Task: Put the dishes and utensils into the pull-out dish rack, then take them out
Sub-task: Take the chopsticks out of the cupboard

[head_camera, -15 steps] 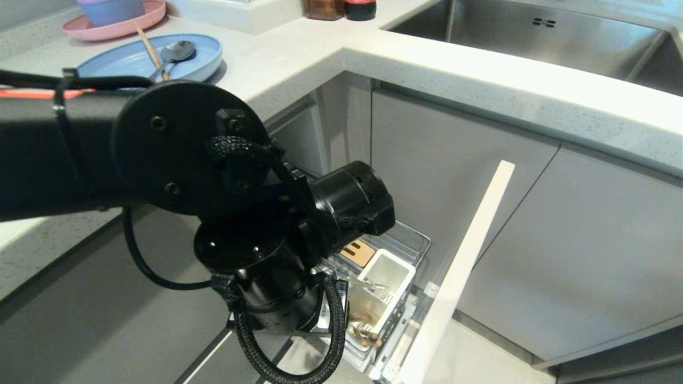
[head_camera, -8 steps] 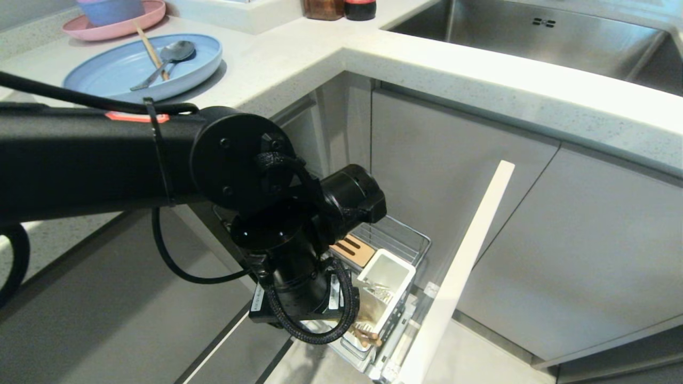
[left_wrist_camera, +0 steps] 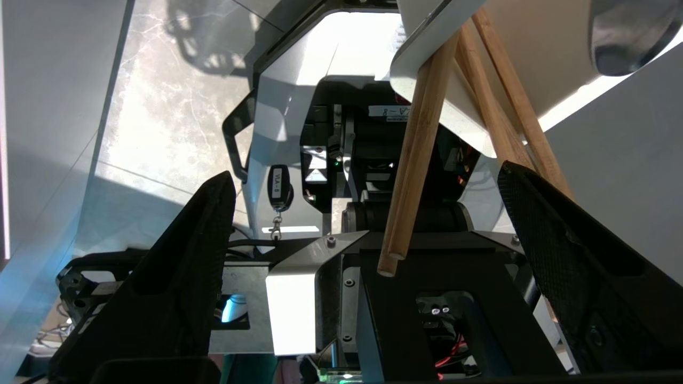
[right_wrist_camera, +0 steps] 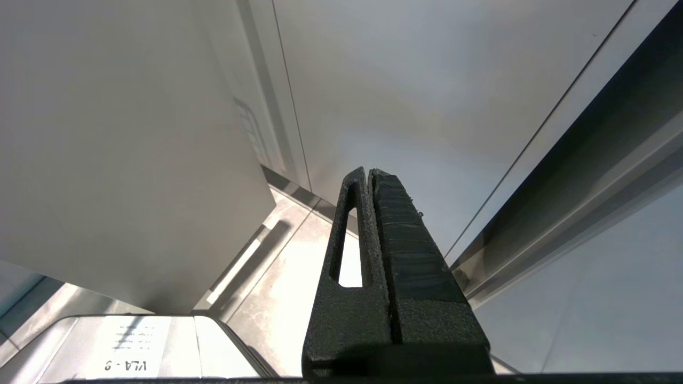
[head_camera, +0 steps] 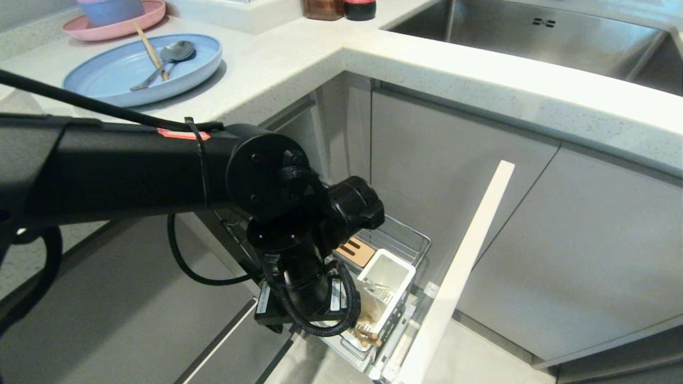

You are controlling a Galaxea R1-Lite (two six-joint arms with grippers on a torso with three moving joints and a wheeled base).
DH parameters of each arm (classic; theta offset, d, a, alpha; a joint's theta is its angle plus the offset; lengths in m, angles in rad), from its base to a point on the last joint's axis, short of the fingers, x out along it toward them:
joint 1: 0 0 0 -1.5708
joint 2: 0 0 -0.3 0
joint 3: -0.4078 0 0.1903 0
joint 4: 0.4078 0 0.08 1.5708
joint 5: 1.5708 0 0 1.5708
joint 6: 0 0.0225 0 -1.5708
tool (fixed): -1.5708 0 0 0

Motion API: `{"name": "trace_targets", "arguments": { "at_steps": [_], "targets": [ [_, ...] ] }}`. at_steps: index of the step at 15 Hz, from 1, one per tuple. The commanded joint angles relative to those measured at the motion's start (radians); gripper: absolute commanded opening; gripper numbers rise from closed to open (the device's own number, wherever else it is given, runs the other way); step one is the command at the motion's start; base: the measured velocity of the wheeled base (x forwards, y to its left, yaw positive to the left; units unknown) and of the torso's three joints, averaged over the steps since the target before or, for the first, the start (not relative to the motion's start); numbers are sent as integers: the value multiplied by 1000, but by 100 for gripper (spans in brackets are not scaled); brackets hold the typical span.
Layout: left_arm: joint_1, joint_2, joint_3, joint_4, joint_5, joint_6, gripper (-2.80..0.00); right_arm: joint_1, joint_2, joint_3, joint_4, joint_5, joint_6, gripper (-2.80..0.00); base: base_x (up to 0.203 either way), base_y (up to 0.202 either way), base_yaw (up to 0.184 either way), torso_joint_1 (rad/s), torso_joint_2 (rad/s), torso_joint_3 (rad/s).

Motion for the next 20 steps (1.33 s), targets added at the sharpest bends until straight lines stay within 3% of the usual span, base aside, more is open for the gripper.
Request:
{"name": "trace_targets", "arguments": {
  "at_steps": [1, 7, 8, 17, 20],
  "targets": [
    [2, 7, -1, 5, 1, -4, 0, 0, 0, 2, 0, 0, 0, -280, 0, 0, 0, 0, 0, 0],
    [2, 23, -3, -2, -10, -5, 0, 0, 0, 2, 0, 0, 0, -280, 0, 0, 0, 0, 0, 0],
    [2, 24, -2, -8, -11, -5, -275, 0, 0, 2, 0, 0, 0, -280, 0, 0, 0, 0, 0, 0],
    [7, 30, -2, -46, -12, -9, -280, 0, 0, 2, 0, 0, 0, -280, 0, 0, 0, 0, 0, 0],
    [4, 25, -1, -58, -41, -12, -280, 0, 0, 2, 0, 0, 0, -280, 0, 0, 0, 0, 0, 0]
  ]
}}
